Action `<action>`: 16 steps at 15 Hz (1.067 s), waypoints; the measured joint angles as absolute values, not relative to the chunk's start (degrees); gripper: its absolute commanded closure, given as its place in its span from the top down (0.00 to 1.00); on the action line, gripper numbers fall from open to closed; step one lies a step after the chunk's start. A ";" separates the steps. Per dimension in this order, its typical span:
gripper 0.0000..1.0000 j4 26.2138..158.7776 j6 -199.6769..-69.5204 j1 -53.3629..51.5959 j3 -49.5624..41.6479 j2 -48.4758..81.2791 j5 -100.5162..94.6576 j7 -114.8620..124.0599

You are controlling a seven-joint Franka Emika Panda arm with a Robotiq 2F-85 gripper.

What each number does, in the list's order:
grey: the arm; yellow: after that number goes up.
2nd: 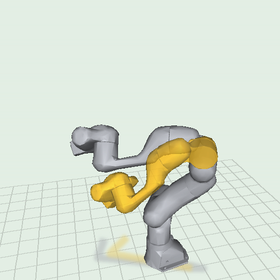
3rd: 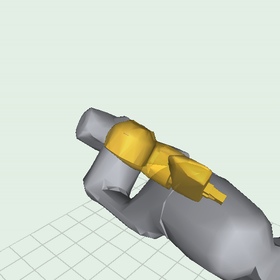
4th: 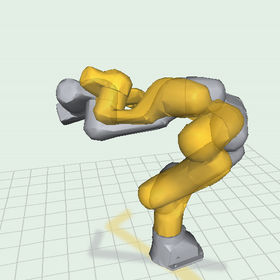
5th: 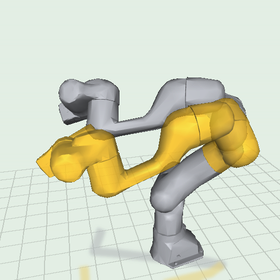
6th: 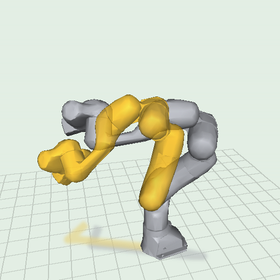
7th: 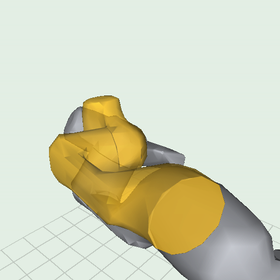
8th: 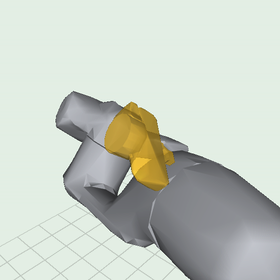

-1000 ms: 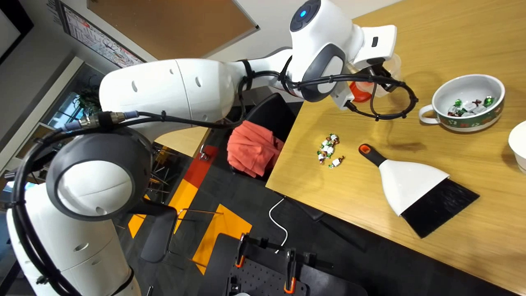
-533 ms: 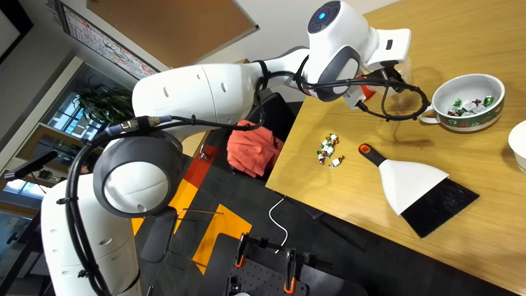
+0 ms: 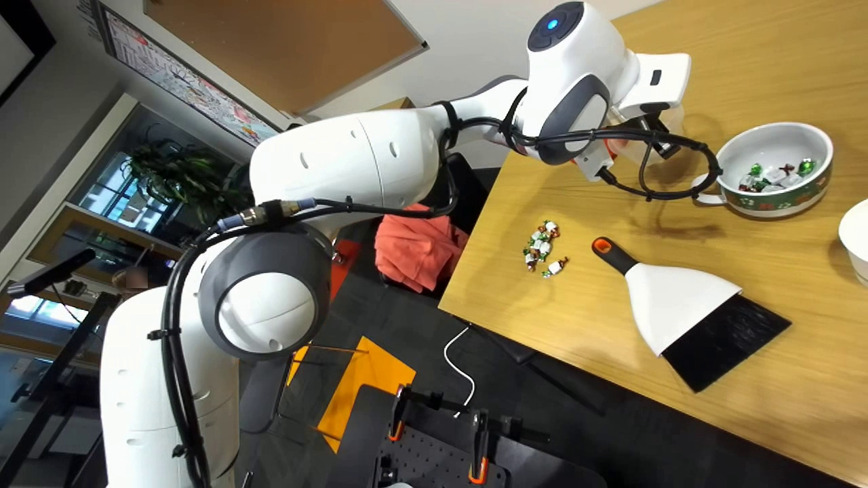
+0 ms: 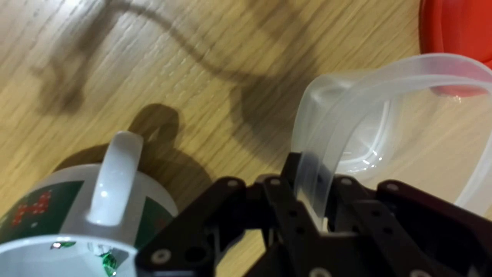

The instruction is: Uncover the lunch box, pour the sweets inside it into the mug and then put it back on the table

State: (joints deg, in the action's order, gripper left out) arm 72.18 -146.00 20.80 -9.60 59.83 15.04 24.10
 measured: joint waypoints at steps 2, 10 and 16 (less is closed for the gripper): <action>0.35 70.84 -144.73 20.88 -9.60 60.76 15.04 24.10; 0.86 68.17 -144.43 21.03 -9.29 62.42 15.04 24.01; 1.00 70.74 -140.80 21.38 -8.82 56.25 14.86 22.84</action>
